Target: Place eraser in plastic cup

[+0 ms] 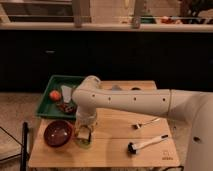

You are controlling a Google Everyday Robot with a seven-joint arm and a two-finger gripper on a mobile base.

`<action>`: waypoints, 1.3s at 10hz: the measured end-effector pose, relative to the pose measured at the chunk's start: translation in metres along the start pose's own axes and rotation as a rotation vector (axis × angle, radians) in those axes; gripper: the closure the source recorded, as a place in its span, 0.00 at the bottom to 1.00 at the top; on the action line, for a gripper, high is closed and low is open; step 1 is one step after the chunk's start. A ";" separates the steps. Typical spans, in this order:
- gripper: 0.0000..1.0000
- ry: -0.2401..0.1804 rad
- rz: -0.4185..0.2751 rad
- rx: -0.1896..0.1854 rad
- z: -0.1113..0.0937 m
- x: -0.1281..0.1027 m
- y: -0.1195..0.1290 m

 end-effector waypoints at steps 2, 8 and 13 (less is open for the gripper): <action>1.00 -0.009 -0.023 -0.026 0.009 -0.006 0.000; 0.74 -0.041 -0.052 -0.030 0.019 -0.013 -0.006; 0.25 -0.046 -0.060 -0.038 0.017 -0.024 -0.009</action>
